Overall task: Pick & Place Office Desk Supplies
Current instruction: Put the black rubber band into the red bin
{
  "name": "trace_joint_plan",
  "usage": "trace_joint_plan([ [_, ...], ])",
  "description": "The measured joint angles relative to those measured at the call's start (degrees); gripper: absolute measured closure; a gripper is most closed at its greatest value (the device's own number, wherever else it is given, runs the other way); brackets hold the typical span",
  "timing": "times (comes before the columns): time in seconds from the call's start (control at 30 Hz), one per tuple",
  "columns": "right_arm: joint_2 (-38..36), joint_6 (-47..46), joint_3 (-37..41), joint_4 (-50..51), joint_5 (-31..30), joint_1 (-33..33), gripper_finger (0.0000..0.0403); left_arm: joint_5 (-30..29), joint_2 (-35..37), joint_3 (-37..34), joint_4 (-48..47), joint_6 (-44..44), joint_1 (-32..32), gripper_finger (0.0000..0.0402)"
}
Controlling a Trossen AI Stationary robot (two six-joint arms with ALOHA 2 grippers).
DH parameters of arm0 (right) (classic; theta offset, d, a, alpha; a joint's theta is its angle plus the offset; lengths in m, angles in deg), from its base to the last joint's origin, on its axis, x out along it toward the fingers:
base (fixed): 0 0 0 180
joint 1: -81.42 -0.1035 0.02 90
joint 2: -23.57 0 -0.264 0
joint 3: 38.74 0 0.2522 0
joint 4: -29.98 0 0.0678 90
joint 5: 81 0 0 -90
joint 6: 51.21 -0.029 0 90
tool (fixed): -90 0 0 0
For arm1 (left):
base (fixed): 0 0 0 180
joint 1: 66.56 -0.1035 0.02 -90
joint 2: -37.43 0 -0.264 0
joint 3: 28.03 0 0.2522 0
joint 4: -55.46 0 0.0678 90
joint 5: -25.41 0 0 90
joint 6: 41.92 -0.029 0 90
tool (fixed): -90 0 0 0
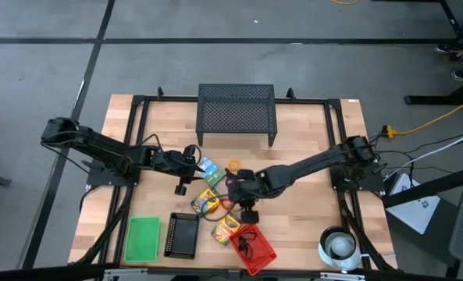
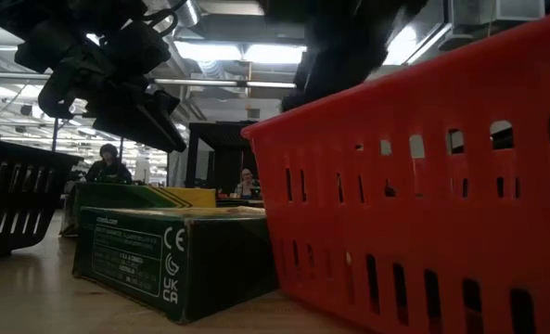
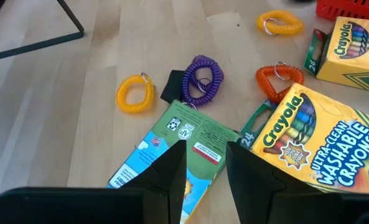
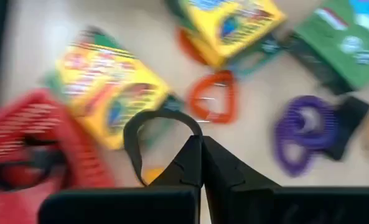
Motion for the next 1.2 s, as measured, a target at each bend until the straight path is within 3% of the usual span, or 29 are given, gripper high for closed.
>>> trace_joint_plan([
  [0.2, -2.2, -5.5, 0.0, -2.0, 4.4, -4.9, 0.0402, 0.7, 0.0, 0.0, 0.1, 0.0, 0.0, 0.0290],
  [0.5, -1.8, -14.0, 0.0, -3.0, 5.6, -9.9, 0.0402, 0.8, 0.0, 0.0, 0.4, 0.0, 0.0, 0.0290],
  [1.2, 4.7, -27.6, 0.0, -4.7, 10.3, -14.3, 0.0395, 0.9, 0.0, 0.0, 0.5, 0.4, 0.0, 0.0290],
])
